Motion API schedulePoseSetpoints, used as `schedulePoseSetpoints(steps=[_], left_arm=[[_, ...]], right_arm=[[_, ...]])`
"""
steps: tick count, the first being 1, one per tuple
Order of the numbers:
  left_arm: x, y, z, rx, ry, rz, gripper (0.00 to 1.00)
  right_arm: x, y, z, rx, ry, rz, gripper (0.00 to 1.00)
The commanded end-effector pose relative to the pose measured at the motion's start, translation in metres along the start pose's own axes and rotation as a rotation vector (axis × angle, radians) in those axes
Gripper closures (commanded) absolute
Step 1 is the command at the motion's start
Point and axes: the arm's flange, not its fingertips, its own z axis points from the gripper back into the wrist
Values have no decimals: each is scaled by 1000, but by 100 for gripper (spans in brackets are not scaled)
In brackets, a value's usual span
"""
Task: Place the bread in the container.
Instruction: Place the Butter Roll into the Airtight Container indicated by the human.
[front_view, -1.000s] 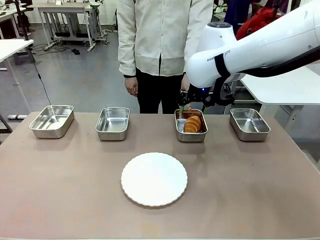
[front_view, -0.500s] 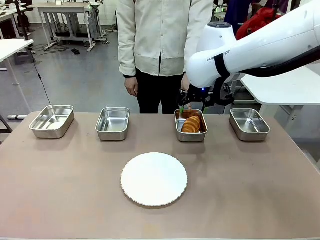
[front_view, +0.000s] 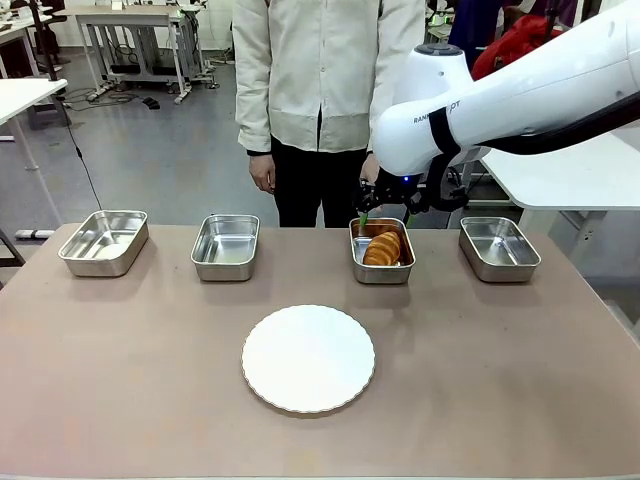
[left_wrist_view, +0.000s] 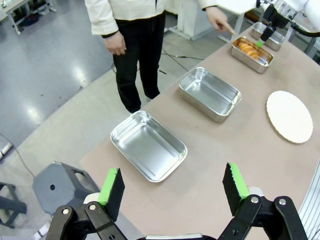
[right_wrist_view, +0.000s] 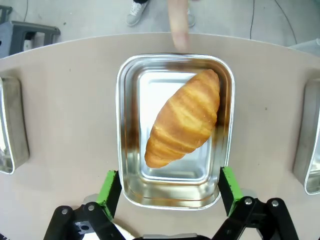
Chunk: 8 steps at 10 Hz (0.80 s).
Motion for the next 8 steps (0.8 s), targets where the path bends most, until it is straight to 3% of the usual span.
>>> schedulePoseSetpoints(steps=[1,5,8], left_arm=[[1,-1,2,0,-4,-3,0],[1,-1,2,0,-4,-3,0],[1,-1,2,0,-4,-3,0]], right_arm=[[-33,1,48,-48,-102,0,0],[-124,9,107,-76,-274,23,0],[-178,8,97,-47,-291,62,0]])
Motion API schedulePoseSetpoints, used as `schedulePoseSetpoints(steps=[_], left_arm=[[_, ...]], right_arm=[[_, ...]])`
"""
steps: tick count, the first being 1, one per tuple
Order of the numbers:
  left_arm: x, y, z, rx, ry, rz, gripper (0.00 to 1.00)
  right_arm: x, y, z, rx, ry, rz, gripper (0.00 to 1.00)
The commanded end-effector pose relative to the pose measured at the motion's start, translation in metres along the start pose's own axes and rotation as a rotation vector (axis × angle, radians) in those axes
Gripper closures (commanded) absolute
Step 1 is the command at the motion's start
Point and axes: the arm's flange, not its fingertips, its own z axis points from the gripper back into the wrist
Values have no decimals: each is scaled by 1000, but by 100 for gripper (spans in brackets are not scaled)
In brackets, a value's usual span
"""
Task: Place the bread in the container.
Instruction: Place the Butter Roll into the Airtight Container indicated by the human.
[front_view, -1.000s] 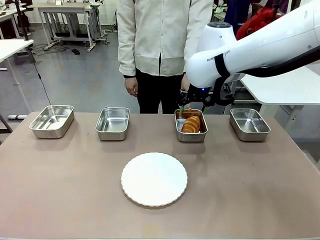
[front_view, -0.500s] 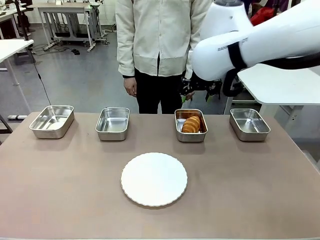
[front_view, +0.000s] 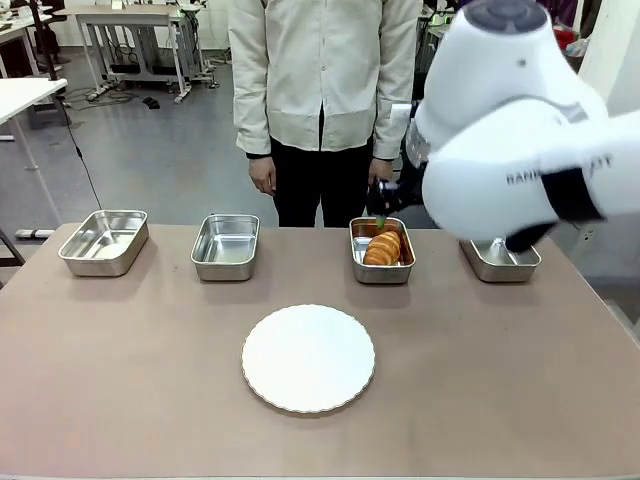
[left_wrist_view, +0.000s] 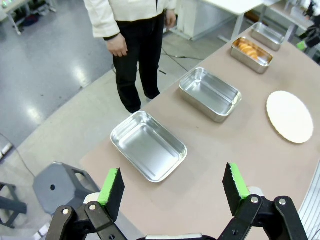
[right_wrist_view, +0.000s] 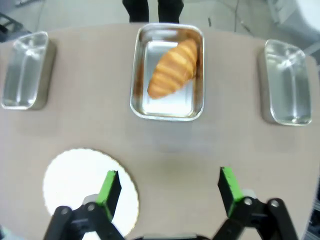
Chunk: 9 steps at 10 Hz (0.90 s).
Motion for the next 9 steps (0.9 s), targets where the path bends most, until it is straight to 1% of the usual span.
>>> schedulePoseSetpoints(steps=[1,3,4,5,9], left_arm=[[0,-1,1,-1,-4,-2,0],[0,-1,1,-1,-4,-2,0],[0,-1,1,-1,-4,-2,0],[0,-1,1,-1,-4,-2,0],[0,-1,1,-1,-4,-2,0]], right_arm=[[-29,-4,-11,37,-30,-6,0],[-46,-8,-13,49,-43,-19,0],[-46,-11,-15,58,-49,-31,0],[-43,-2,-14,29,-15,5,0],[-43,-2,-14,29,-15,5,0]])
